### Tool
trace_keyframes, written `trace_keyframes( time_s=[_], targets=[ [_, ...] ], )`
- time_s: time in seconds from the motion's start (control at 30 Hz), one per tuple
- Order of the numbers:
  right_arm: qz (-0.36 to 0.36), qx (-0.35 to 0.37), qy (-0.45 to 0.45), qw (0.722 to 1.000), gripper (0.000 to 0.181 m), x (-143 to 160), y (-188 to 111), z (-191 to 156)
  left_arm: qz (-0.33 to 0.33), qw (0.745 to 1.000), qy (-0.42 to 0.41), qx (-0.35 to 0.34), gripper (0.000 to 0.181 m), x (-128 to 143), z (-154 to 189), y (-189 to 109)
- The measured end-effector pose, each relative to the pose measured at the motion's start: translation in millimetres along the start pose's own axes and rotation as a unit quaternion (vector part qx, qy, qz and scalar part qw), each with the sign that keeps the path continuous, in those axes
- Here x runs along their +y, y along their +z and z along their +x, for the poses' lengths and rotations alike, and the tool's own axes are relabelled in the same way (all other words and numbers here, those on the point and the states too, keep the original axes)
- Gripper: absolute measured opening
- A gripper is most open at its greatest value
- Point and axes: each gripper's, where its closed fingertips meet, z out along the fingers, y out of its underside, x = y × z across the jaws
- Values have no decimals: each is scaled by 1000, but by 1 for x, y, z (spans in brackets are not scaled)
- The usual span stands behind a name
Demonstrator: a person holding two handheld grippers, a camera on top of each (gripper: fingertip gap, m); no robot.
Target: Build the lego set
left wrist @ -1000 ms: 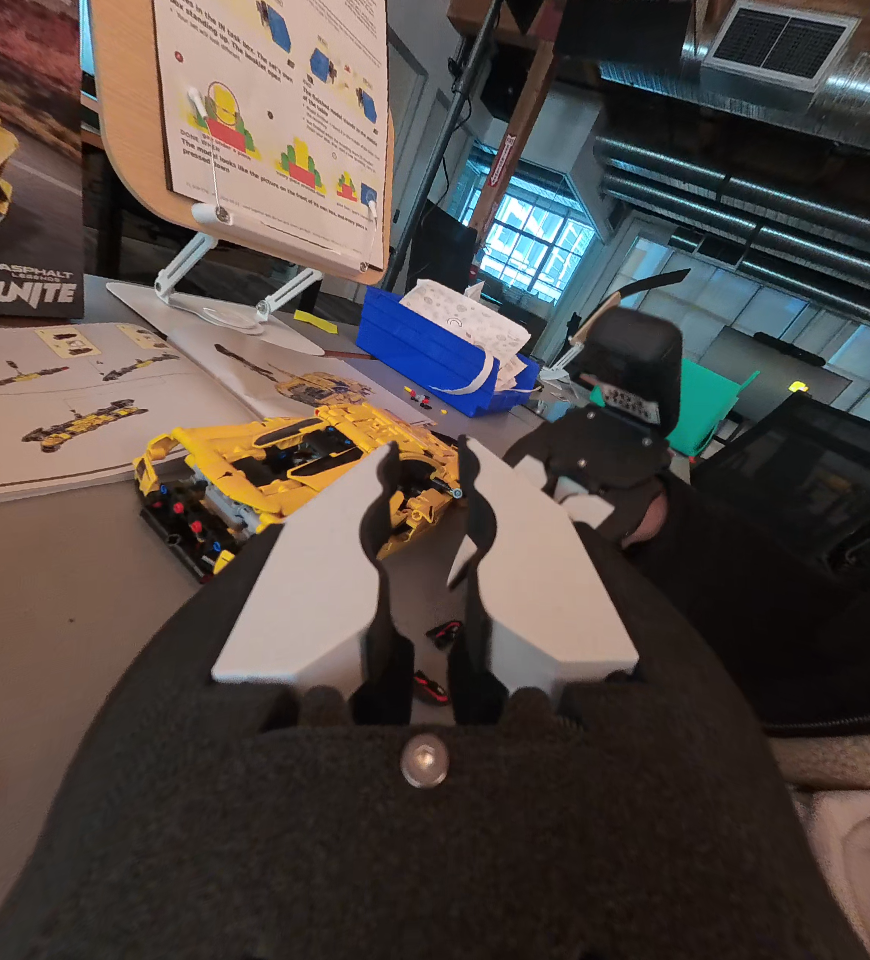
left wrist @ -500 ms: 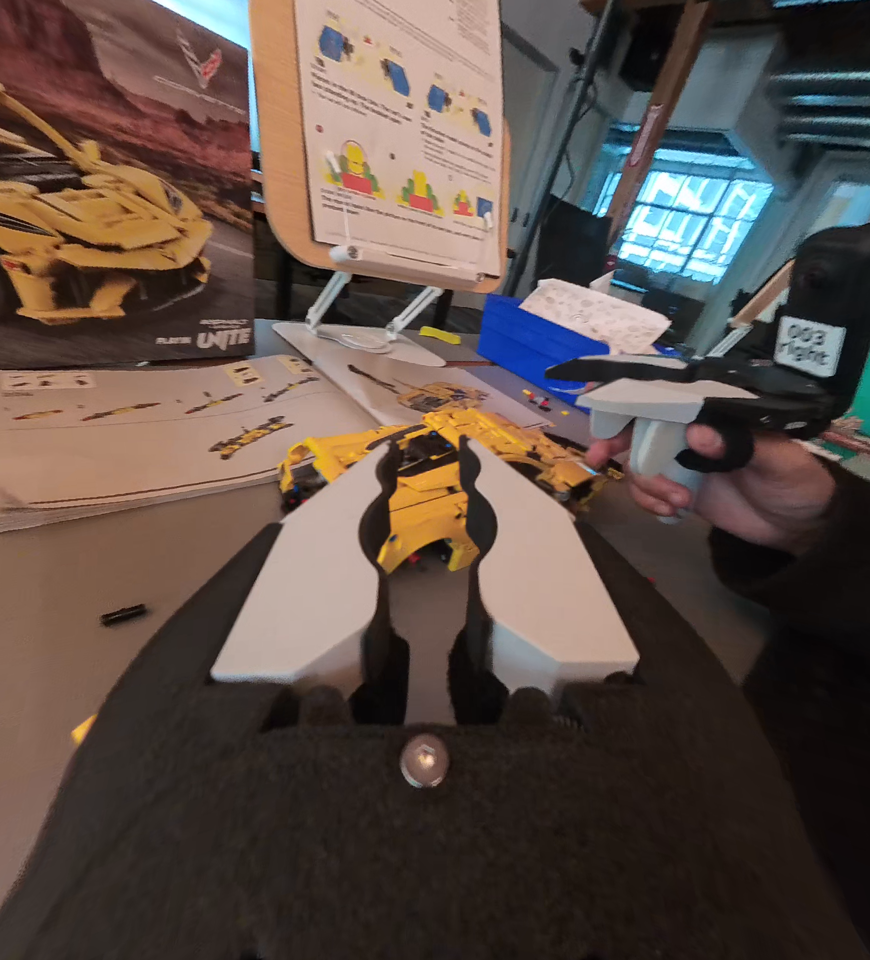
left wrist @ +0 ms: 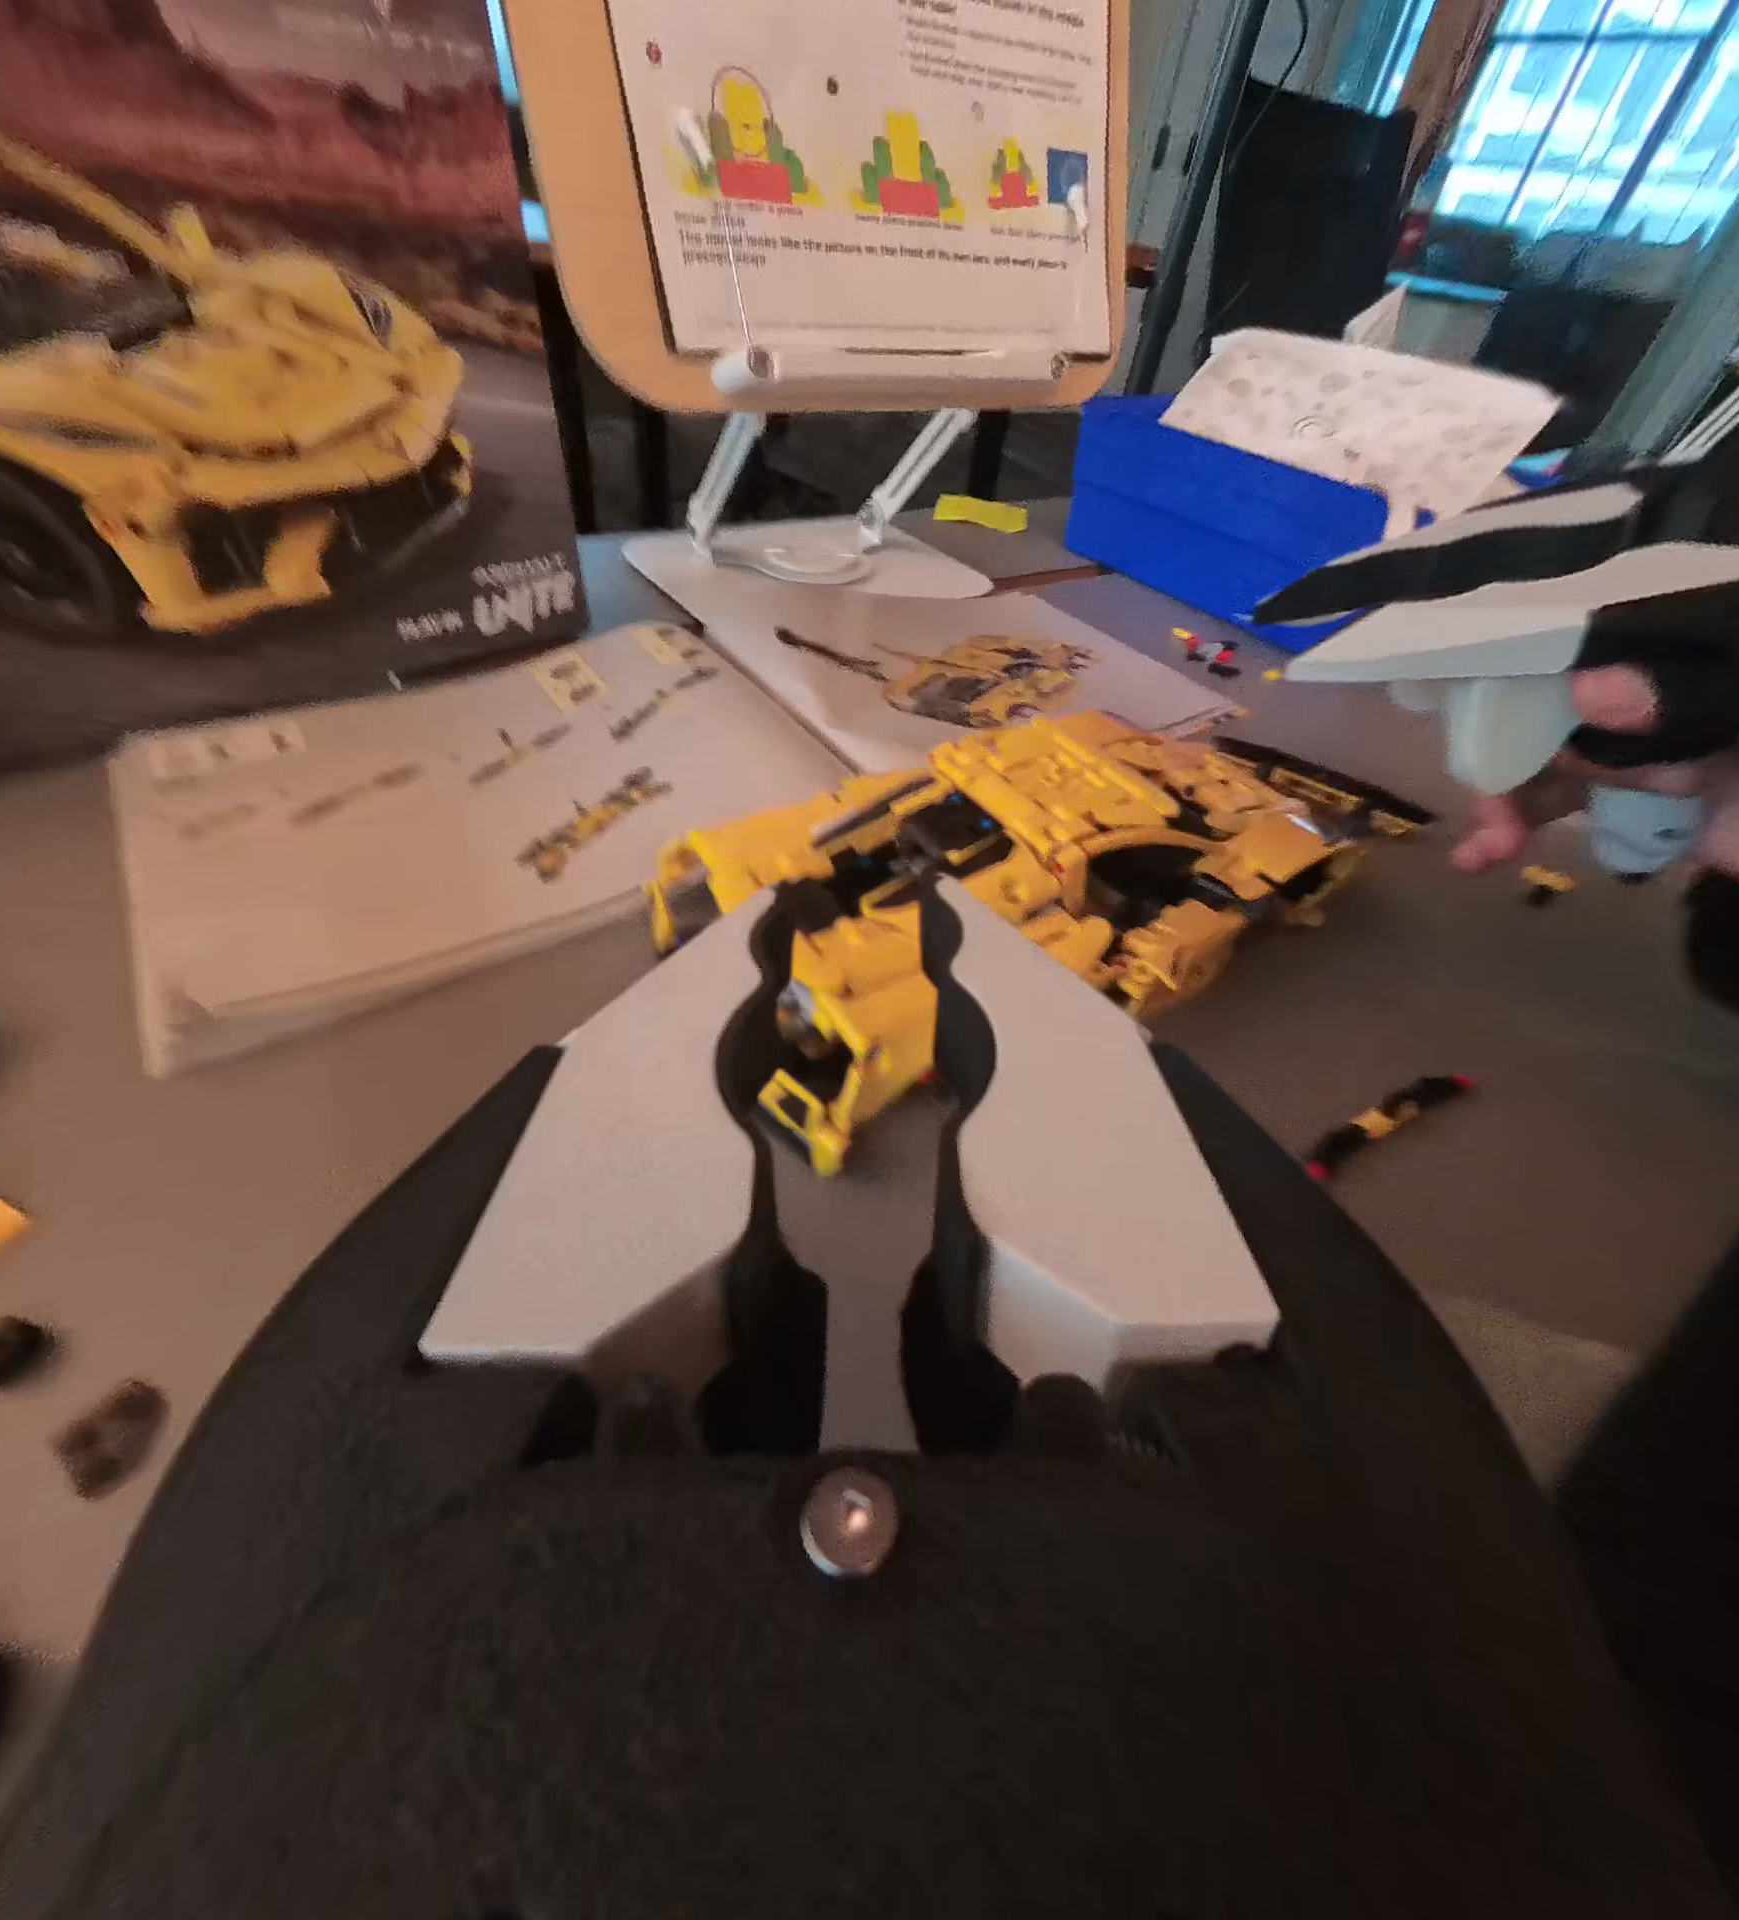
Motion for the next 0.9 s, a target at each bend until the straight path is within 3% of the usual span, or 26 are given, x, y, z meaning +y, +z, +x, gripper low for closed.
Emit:
trace_keyframes(
  time_s=[0.13, 0.23, 0.3, 0.47, 0.6, 0.9],
  targets=[
    [3, 32, -34, 999, 39, -25, -8, 18, -1, 998, 53, -23, 33, -45, -21, 21],
    [27, 55, -37, 997, 38, -53, 0, 34, -30, 999, 27, -3, 40, -64, -36, 52],
    [11, 46, -16, 999, 38, -51, 16, 45, -31, 999, 9, -15, 40, -68, -51, 72],
    [40, 70, 86, 993, 33, -18, 27, 76, -47, 997, -28, -62, 37, -29, -82, 94],
    [38, 82, 86, 992, 27, -8, 21, 84, -68, 995, -43, -65, 30, -11, -95, 89],
    [33, 71, 91, 993, 25, 2, 32, 77, -87, 995, -50, -12, 30, 4, -78, 99]
  ],
)
